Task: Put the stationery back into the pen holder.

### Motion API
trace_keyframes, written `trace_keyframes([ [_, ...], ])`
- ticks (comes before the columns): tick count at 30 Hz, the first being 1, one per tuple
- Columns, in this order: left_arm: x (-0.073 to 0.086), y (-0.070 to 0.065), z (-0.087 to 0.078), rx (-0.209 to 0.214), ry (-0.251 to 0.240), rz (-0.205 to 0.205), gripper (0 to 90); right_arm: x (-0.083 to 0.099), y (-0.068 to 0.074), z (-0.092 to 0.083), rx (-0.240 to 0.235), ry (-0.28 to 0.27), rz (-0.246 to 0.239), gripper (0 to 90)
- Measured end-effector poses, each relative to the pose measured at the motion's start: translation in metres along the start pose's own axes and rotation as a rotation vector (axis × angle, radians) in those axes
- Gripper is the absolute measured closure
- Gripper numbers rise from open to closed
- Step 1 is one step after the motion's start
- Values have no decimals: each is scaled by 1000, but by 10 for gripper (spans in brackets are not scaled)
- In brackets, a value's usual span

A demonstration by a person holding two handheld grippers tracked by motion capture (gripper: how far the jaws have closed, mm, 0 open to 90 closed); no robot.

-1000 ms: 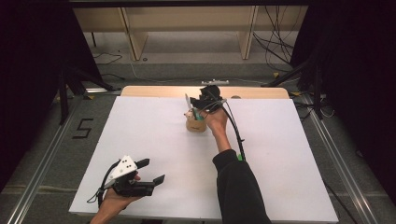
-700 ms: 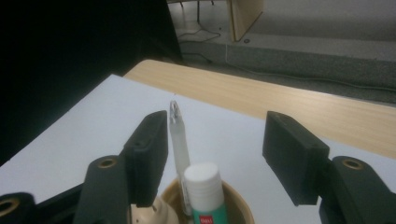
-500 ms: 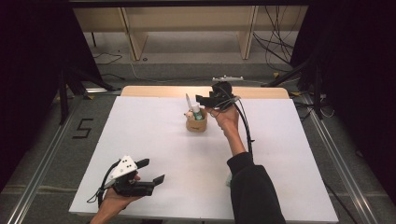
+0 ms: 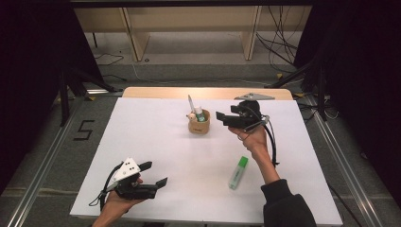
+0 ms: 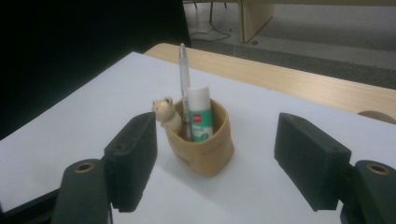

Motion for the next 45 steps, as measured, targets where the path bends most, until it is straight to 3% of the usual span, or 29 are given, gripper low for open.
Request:
trace_keyframes([
  [13, 1, -1, 4, 1, 12, -13, 153, 50, -5, -42, 5, 23, -31, 291],
  [21, 1, -2, 4, -1, 13, -6, 153, 68, -8, -48, 4, 40, -34, 319],
  [29, 0, 3, 0, -5, -5, -23, 153, 84, -11, -45, 8, 103, -63, 514],
  [37, 0, 1, 0, -2, 2, -13, 153, 93, -13, -40, -2, 139, -72, 623],
  [45, 0, 1, 0, 2, 0, -13, 153, 101, -17, -34, -12, 184, -81, 787],
])
Point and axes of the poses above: each handheld gripper's, and its own axes: z roughly forward along the jaws, x roughly out of its underside, y roughly to its left, the point moved 3 cm from there along z, roughly forward along the jaws, and after that the axes turned 5 degrees about -x, right-handed, at the moved point
